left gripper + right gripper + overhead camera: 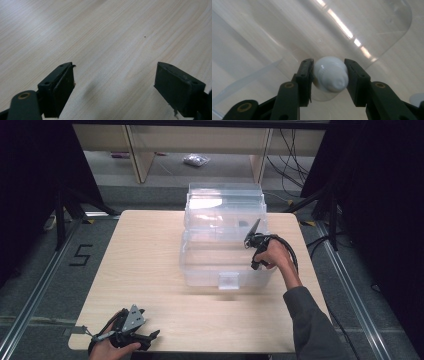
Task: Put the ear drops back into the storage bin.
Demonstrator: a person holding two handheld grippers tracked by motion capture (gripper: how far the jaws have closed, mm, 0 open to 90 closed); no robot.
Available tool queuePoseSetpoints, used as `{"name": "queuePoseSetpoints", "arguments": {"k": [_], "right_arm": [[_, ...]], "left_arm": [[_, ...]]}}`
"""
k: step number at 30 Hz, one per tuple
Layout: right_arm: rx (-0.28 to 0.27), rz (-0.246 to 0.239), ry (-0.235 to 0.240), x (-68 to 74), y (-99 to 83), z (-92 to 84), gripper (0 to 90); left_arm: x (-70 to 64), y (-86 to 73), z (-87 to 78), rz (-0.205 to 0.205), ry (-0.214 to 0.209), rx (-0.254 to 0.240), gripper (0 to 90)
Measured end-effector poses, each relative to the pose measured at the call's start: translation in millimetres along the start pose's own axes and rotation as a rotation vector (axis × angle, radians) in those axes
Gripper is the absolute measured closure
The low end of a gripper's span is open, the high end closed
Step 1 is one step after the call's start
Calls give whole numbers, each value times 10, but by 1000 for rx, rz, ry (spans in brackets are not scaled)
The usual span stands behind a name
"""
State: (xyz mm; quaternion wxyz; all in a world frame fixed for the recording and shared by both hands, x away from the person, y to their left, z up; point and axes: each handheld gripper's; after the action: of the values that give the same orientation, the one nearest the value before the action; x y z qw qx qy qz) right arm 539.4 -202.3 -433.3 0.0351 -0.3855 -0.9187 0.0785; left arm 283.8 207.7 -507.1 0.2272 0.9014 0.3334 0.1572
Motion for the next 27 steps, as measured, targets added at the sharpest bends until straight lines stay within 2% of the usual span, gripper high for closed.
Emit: {"name": "queuePoseSetpoints", "arguments": {"k": [2,5,6,9,10,12,13,15,25,26,27], "right_arm": [[11,13,-22,1,-15,-12,596],[-14,27,-20,1,-44,-38,569],[-8,22,-34,3,-49,-47,556],[-29,67,-36,45,-87,-111,478],[-44,45,-48,22,-100,-119,455],[-61,90,-49,60,-123,-194,397],[-109,67,-69,48,-137,-210,383],[-140,55,-51,60,-175,-262,370],[-219,41,-34,175,-319,-422,328],[-232,34,-39,184,-330,-435,324],[-240,19,-47,188,-341,-446,318]], "left_arm": [[-1,-1,2,-2,-3,0,156],[-4,0,0,-3,-3,-2,157],[-4,1,0,-3,-2,-3,157],[-1,0,5,-3,-5,-1,156],[4,3,5,2,-6,10,156],[0,4,3,2,-8,6,157],[1,4,2,2,-6,6,157],[-3,0,1,-6,-1,-2,156],[-3,1,2,-8,0,-2,157],[-5,-1,9,-19,-7,-1,157],[-7,0,12,-19,5,2,157]]}}
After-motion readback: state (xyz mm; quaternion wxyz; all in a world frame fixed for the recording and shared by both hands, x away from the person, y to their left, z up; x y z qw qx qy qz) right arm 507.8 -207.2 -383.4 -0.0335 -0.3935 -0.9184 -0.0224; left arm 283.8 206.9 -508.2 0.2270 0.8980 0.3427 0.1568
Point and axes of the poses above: each handheld gripper's, and its own axes: z roughly forward along the jaws, y roughly out of its top, x roughly to its left, and after that the axes turned 14 degrees about x, right-handed
